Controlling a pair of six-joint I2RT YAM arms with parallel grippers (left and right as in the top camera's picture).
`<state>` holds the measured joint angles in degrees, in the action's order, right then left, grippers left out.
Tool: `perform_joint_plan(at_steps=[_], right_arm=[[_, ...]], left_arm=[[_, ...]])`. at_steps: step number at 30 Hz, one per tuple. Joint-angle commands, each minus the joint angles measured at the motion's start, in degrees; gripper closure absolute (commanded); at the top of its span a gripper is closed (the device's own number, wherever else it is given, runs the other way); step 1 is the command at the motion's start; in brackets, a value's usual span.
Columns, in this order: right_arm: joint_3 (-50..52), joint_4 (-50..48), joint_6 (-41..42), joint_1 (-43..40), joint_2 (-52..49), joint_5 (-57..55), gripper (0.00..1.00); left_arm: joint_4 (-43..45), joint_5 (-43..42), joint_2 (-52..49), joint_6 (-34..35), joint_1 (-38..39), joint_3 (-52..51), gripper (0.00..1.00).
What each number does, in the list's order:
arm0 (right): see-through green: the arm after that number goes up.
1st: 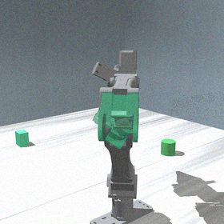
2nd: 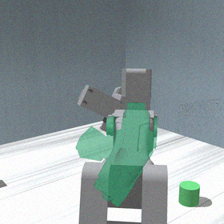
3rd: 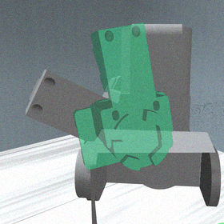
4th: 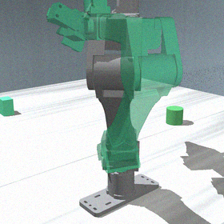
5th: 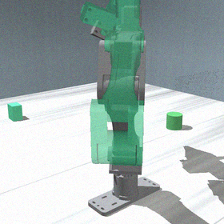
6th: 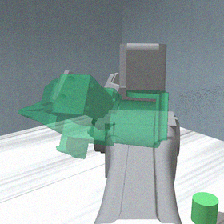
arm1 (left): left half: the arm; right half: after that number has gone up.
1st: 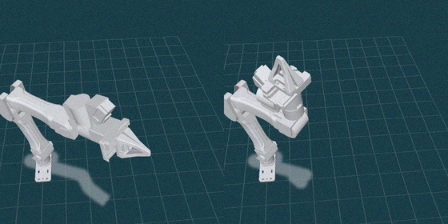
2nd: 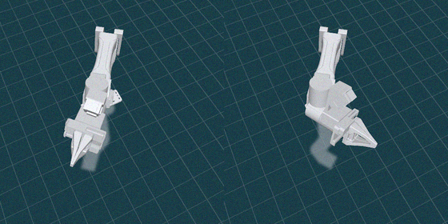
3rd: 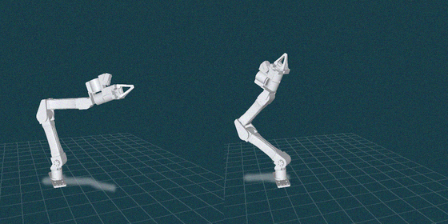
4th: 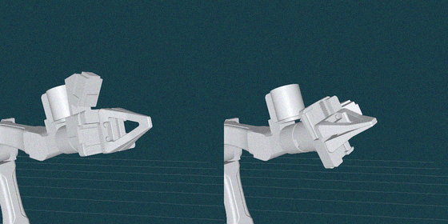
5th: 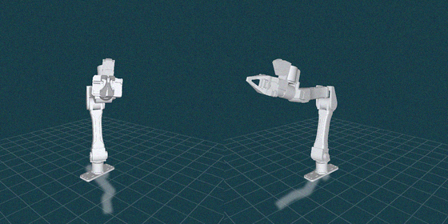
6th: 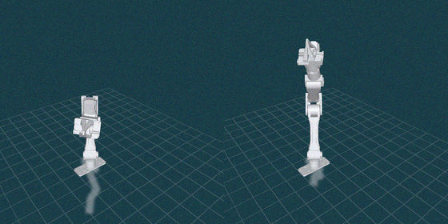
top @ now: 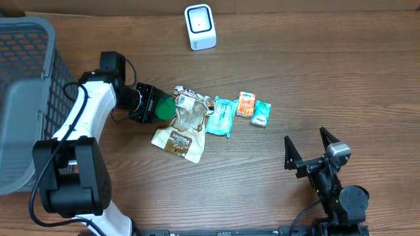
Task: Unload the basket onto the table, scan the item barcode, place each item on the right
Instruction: 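Set the jar down left of the mushroom bag and release it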
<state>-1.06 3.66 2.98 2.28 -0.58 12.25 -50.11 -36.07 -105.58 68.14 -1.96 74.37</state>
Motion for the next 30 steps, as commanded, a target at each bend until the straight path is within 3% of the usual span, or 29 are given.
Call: perform_joint_plan(at_steps=[1, 11, 14, 24, 30], right_arm=[[0.6, -0.3, 0.2, 0.2, 0.4, 0.3, 0.0], [0.6, -0.3, 0.2, 0.2, 0.4, 0.3, 0.0], [0.6, -0.3, 0.3, 0.2, 0.4, 0.3, 0.0], [0.6, -0.3, 0.2, 0.2, 0.4, 0.3, 0.0], [0.6, -0.3, 0.2, 0.2, 0.4, 0.3, 0.0]], left_arm=[[4.0, -1.9, -0.1, 7.2, 0.4, -2.9, 0.96], [16.4, -4.4, -0.1, 21.9, 0.9, -9.1, 0.96], [17.1, -4.5, -0.1, 25.3, 0.9, -9.6, 0.89], [17.4, -6.1, -0.1, 26.6, 0.3, -9.6, 0.58], [20.9, -7.3, -0.1, 23.8, -0.7, -9.6, 0.56]])
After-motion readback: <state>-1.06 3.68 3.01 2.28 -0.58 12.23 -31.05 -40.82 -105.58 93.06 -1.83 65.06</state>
